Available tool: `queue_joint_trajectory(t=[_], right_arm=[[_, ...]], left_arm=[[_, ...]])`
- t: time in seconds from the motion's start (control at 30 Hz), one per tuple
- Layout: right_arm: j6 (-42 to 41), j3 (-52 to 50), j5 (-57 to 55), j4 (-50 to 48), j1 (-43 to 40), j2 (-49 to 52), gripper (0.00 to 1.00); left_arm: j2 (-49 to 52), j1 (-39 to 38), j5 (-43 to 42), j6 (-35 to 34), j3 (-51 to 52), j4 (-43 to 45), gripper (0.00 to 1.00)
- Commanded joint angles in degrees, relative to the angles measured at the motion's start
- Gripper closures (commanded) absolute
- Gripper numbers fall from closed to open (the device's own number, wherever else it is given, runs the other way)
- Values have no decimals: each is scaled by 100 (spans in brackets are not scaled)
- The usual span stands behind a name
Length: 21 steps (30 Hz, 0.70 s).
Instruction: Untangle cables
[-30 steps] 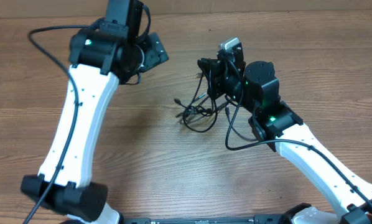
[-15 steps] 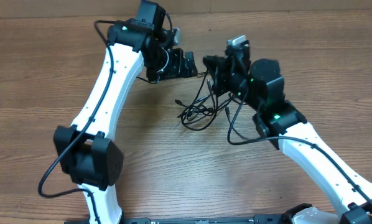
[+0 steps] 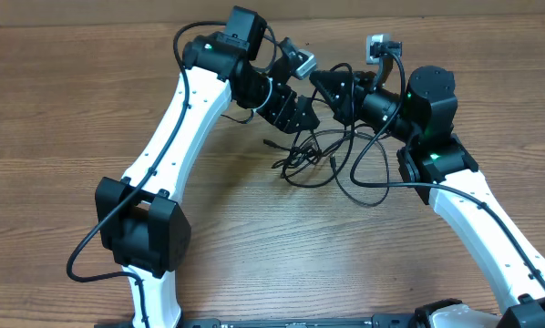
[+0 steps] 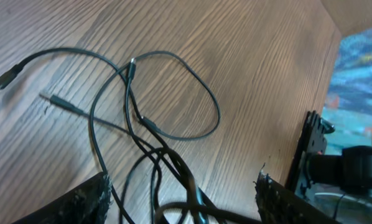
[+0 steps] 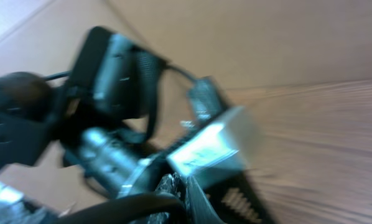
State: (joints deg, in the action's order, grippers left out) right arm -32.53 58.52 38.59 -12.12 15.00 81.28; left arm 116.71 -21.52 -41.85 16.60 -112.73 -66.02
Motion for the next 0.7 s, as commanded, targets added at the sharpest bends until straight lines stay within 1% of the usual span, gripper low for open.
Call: queue_joint_trajectory(t=[0.0, 0.03, 0.1, 0.17, 0.2, 0.27, 0.37, 0.5, 0.57, 0.63, 0.67], right_arm=[[-634, 201, 944, -186, -59, -59, 96], [-866, 201, 1121, -398, -140, -59, 96], [-1346, 223, 1316, -754, -330, -59, 96], [-1803, 271, 1502, -1121, -570, -59, 96], [-2186, 299, 1690, -1419, -721, -59, 96], [-2490, 306, 1947, -1661, -765, -59, 96], [-2581, 306, 2063, -1676, -763, -59, 96], [-2942, 306, 2065, -1904, -763, -59, 96], [-3073, 306, 2065, -2039, -763, -59, 96], [-3071, 306, 2061, -2090, -763, -59, 96], [-3071, 306, 2063, -2087, -763, -59, 96]], left_arm=[[20, -26, 46, 293, 24, 162, 28], [20, -28, 39, 291, 24, 219, 32], [20, -35, 46, 291, 31, 219, 51], [20, -37, 26, 291, 87, 240, 57], [20, -39, -37, 284, 129, 293, 60], [20, -55, -459, 267, 225, 501, 57], [20, -101, -883, 269, 374, 793, 55], [20, -216, -1043, 269, 566, 988, 52], [20, -284, -1158, 269, 588, 1075, 53], [20, -341, -1178, 267, 588, 1180, 60], [20, -369, -1158, 267, 588, 1237, 75]])
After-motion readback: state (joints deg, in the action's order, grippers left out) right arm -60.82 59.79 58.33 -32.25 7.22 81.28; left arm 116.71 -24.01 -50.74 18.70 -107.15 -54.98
